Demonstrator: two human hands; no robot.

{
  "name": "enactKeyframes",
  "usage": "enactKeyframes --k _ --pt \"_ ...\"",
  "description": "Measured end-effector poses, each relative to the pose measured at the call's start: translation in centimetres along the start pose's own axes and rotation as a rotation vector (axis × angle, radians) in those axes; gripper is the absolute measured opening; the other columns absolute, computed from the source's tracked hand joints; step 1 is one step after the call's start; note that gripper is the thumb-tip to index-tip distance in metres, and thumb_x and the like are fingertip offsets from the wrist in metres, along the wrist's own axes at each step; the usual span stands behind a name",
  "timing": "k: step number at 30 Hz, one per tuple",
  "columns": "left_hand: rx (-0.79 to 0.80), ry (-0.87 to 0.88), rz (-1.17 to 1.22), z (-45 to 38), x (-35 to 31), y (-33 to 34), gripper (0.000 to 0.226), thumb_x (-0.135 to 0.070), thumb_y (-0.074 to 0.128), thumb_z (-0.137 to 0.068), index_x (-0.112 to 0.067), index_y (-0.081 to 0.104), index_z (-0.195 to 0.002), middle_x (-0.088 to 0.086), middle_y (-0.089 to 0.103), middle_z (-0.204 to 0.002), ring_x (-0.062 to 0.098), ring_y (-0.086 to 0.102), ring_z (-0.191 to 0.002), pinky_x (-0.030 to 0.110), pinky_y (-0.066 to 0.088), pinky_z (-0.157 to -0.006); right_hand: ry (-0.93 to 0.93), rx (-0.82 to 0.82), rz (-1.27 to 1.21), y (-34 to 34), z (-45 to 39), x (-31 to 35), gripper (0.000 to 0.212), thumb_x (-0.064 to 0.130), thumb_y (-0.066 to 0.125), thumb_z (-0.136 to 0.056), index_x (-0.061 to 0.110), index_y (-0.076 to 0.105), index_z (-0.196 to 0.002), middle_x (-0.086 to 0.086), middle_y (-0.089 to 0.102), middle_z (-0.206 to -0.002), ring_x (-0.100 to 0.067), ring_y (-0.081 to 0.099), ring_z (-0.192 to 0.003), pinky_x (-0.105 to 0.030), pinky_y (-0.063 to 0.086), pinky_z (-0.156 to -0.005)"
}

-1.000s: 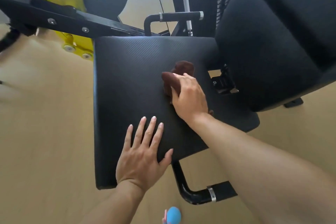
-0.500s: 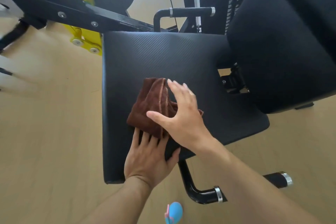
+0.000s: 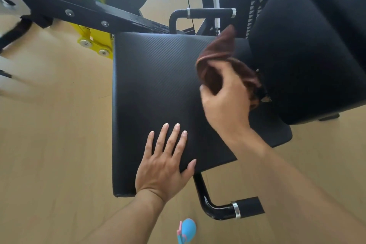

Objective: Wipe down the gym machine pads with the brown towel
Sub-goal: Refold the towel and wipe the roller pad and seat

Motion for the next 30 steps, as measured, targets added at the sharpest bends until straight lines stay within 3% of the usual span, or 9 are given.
enactKeyframes --k 2,3,6,9,11,16,19,25,30 --pt "0.001 0.002 -0.004 0.0 0.0 0.0 0.071 -0.061 0.025 -0.099 -0.018 0.036 -0.155 0.008 0.033 -0.164 0.033 0.027 -0.153 0.059 0.027 -0.12 0.044 0.373 0.028 4.0 0.5 -1.1 0.042 0.033 0.069 -0.093 0.036 0.06 -0.134 0.007 0.069 -0.125 -0.015 0.064 -0.116 -0.037 0.05 -0.104" --pt "-0.003 0.002 -0.003 0.0 0.0 0.0 0.071 -0.061 0.024 -0.099 -0.018 0.036 -0.155 0.009 0.033 -0.163 0.033 0.028 -0.152 0.059 0.028 -0.119 0.052 0.472 0.047 5.3 1.2 -1.7 0.044 0.036 0.067 -0.095 0.036 0.058 -0.138 0.008 0.067 -0.131 -0.014 0.06 -0.122 -0.038 0.048 -0.108" --pt "-0.013 0.002 -0.003 0.0 0.0 -0.1 0.07 -0.061 0.027 -0.099 -0.018 0.038 -0.154 0.009 0.035 -0.162 0.033 0.029 -0.151 0.059 0.03 -0.118 -0.155 0.348 0.325 6.0 1.5 -2.3 0.06 0.046 0.064 -0.095 0.034 0.045 -0.15 0.007 0.052 -0.15 -0.018 0.04 -0.141 -0.046 0.029 -0.121" --pt "-0.017 0.001 -0.011 -0.1 0.1 0.1 0.071 -0.061 0.028 -0.098 -0.018 0.038 -0.153 0.009 0.035 -0.162 0.033 0.028 -0.152 0.059 0.028 -0.119 -0.199 0.455 0.41 8.7 1.1 -3.4 0.072 0.071 0.046 -0.093 0.043 0.029 -0.157 0.007 0.02 -0.169 -0.02 0.005 -0.157 -0.051 -0.004 -0.127" --pt "-0.023 0.004 -0.003 0.0 0.1 0.1 0.07 -0.061 0.03 -0.098 -0.018 0.038 -0.154 0.008 0.034 -0.163 0.032 0.027 -0.152 0.059 0.028 -0.119 -0.191 0.501 0.434 10.0 0.0 -4.1 0.068 0.076 0.029 -0.095 0.047 0.027 -0.157 0.009 0.012 -0.171 -0.018 -0.003 -0.158 -0.054 -0.009 -0.125" --pt "-0.004 0.001 0.0 0.1 0.1 0.4 0.072 -0.061 0.033 -0.097 -0.018 0.036 -0.155 0.007 0.031 -0.165 0.031 0.023 -0.154 0.058 0.026 -0.12 -0.077 0.448 0.592 10.9 -4.5 -6.0 0.063 0.069 0.026 -0.098 0.047 0.023 -0.157 0.006 0.001 -0.172 -0.025 -0.016 -0.156 -0.064 -0.012 -0.12" --pt "0.03 -0.007 0.013 0.0 0.1 0.5 0.073 -0.061 0.035 -0.097 -0.019 0.036 -0.156 0.007 0.03 -0.165 0.031 0.022 -0.154 0.058 0.024 -0.121 -0.031 0.41 0.573 10.8 -4.3 -6.1 0.058 0.058 0.033 -0.099 0.045 0.03 -0.155 0.006 0.01 -0.171 -0.023 -0.009 -0.157 -0.061 0.0 -0.124" --pt "0.087 -0.008 0.063 -0.1 0.1 0.4 0.074 -0.061 0.036 -0.096 -0.018 0.036 -0.156 0.007 0.031 -0.165 0.031 0.021 -0.155 0.058 0.023 -0.122 -0.257 0.503 0.547 7.7 3.5 -5.3 0.053 0.046 0.037 -0.098 0.041 0.044 -0.15 0.014 0.031 -0.165 -0.013 0.015 -0.156 -0.048 0.021 -0.122" --pt "0.086 -0.008 0.105 -0.1 0.2 0.5 0.075 -0.062 0.037 -0.096 -0.018 0.032 -0.156 0.007 0.031 -0.164 0.031 0.021 -0.154 0.057 0.022 -0.121 -0.422 0.55 0.585 8.4 6.0 -5.0 0.051 0.05 0.031 -0.105 0.037 0.042 -0.153 0.007 0.033 -0.165 -0.02 0.015 -0.157 -0.054 0.019 -0.123"
Point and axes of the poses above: each hand's wrist, its own z-axis away from the middle knuckle, its own y-axis out of the palm, x = y × z, the point moved 9 cm from there along -z, towards the middle knuckle
